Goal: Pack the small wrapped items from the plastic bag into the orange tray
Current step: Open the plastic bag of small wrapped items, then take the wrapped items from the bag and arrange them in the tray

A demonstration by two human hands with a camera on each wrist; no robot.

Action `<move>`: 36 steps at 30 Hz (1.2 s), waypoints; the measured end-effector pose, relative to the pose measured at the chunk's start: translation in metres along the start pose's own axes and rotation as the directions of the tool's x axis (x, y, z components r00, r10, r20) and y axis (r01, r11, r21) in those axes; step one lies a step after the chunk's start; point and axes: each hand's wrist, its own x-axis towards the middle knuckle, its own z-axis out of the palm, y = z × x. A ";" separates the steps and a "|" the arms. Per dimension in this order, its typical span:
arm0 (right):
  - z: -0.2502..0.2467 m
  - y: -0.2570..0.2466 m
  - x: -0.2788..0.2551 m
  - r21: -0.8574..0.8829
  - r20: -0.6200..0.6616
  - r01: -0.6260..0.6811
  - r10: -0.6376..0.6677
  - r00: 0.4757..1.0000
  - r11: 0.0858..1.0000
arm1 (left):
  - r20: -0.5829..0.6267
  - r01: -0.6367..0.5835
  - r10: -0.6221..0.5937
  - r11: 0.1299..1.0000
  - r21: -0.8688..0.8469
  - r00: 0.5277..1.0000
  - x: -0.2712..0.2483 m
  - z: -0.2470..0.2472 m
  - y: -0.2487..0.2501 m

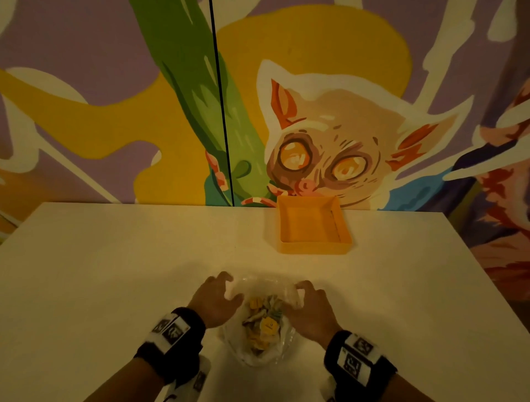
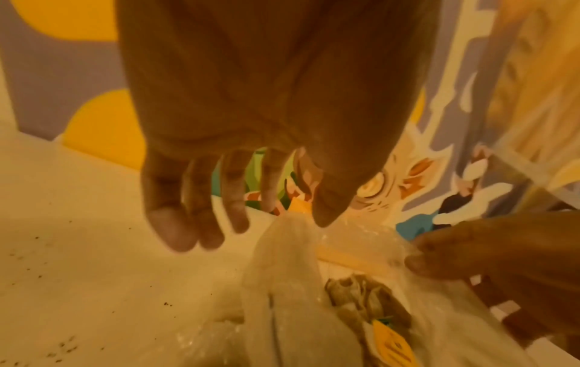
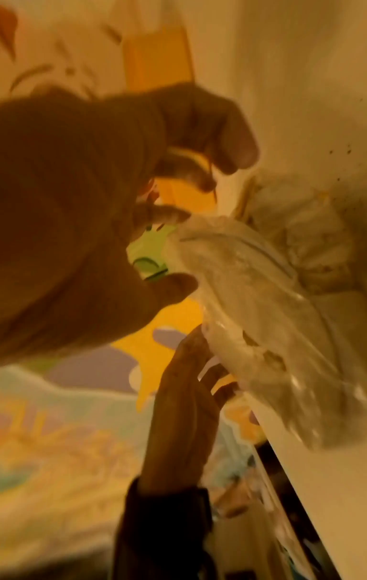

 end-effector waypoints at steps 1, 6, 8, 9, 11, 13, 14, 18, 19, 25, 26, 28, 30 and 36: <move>0.003 0.003 -0.005 -0.036 0.010 -0.005 0.005 1.000 0.999 | 0.028 0.023 -0.023 1.000 0.012 0.999 -0.007 0.003 -0.003; 0.013 0.009 -0.003 0.418 0.022 -0.130 0.132 0.991 0.899 | 0.059 0.172 -0.162 0.945 -0.276 0.985 -0.015 0.021 -0.005; 0.011 0.007 0.000 0.687 0.155 -0.247 0.194 0.969 0.684 | 0.112 0.256 -0.231 0.825 -0.503 0.966 -0.014 0.018 -0.003; 0.008 0.007 0.001 0.773 0.232 -0.312 0.210 0.950 0.553 | 0.171 0.306 -0.259 0.694 -0.652 0.951 -0.014 0.015 -0.003; 0.000 0.011 0.003 0.866 0.340 -0.406 0.252 0.906 0.292 | 0.305 0.401 -0.302 0.340 -0.851 0.903 -0.015 0.010 -0.005; -0.008 0.008 0.004 0.896 0.367 -0.412 0.246 0.897 0.168 | 0.398 0.424 -0.320 0.011 -0.906 0.860 -0.013 0.009 -0.008; -0.011 0.005 0.006 0.905 0.379 -0.409 0.219 0.899 0.112 | 0.431 0.419 -0.319 -0.107 -0.902 0.844 -0.011 0.011 -0.008; -0.011 -0.001 0.008 0.910 0.414 -0.411 0.151 0.898 -0.054 | 0.404 0.366 -0.309 -0.174 -0.914 0.861 -0.004 0.018 -0.003; -0.011 -0.002 0.006 0.907 0.419 -0.412 0.120 0.900 -0.085 | 0.387 0.345 -0.313 -0.183 -0.921 0.867 -0.002 0.021 -0.001; -0.005 -0.008 0.007 0.894 0.448 -0.440 0.146 0.882 -0.084 | 0.395 0.263 -0.360 -0.364 -0.893 0.845 -0.003 0.026 0.011; -0.005 -0.009 0.006 0.895 0.446 -0.440 0.159 0.881 -0.072 | 0.391 0.237 -0.352 -0.407 -0.882 0.850 -0.003 0.027 0.012; -0.004 -0.009 0.004 0.891 0.453 -0.449 0.153 0.878 -0.060 | 0.337 0.208 -0.363 -0.349 -0.914 0.869 -0.006 0.026 0.014; -0.001 -0.005 0.005 0.883 0.462 -0.469 0.144 0.875 0.017 | 0.250 0.202 -0.383 -0.161 -0.966 0.889 -0.003 0.028 0.009; 0.014 0.008 0.005 0.805 0.323 -0.414 0.273 0.906 0.425 | -0.057 0.184 -0.381 0.566 -0.803 0.923 -0.002 0.039 -0.010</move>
